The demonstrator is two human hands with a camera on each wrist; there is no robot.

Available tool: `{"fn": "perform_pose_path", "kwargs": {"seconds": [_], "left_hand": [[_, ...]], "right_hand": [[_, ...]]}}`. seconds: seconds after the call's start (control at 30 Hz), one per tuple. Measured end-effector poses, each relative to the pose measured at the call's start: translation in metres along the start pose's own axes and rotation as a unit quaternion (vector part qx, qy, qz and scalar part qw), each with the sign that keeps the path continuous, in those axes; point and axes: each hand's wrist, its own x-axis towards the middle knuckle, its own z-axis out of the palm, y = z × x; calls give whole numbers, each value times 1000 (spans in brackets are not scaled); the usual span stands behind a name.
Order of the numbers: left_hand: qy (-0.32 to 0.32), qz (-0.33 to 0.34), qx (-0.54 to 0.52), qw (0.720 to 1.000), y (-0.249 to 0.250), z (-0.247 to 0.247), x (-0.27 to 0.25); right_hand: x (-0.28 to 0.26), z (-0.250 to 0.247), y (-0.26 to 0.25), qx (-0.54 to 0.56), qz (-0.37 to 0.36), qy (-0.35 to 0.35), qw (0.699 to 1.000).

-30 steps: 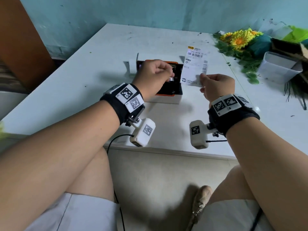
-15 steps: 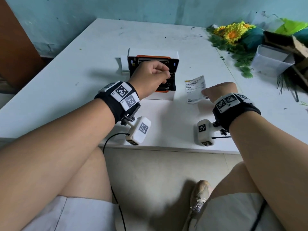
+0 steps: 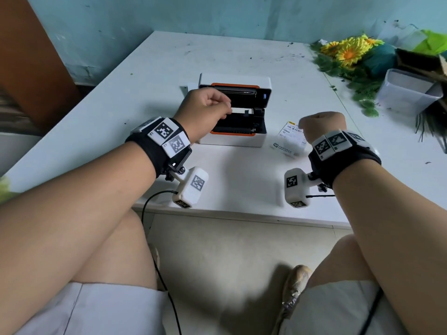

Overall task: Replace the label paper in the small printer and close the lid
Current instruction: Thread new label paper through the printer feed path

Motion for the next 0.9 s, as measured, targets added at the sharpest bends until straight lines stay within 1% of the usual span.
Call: {"fn": "perform_pose_path", "kwargs": {"seconds": [0.07,0.13,0.17,0.23,0.3,0.37,0.43,0.5,0.53,0.6,0.7,0.83,0.9], "left_hand": [[52,-16,4,998,-5,-7,4],[121,-34,2,992,-7,-14,9],[150,-41,-3,988,-7,-18,11],[180,-62,-27,981,-6,-25,13],[174,-102,-43,978,-8,-30,15],[150,-159,-50,975,-12,-32,16],[119,-215,-72,967,-17,-34,15],[79,-241,-106,961,-26,-34,16],[67,-243,-119,960,-30,-33,16],[67,-224,-119,965,-34,-30,17],[73,-190,-64,977,-34,-24,15],[23,-182,-55,981,-34,-15,14],[15,-169,-31,985,-35,-15,17]], "right_hand": [[-8,8,-10,57,-34,5,998],[-20,14,-21,88,-61,-8,994],[-26,18,-26,100,-62,-23,993],[-36,25,-36,112,-58,-49,991],[-46,32,-43,125,-50,-80,988],[-56,37,-49,143,-41,-114,982],[-63,45,-55,155,-38,-126,979],[-68,53,-59,163,-43,-135,976],[-69,56,-61,168,-45,-139,975],[-70,62,-63,170,-52,-145,973],[-73,67,-62,167,-64,-149,973],[-74,73,-63,154,-90,-134,975],[-68,79,-60,146,-102,-117,977]]}}
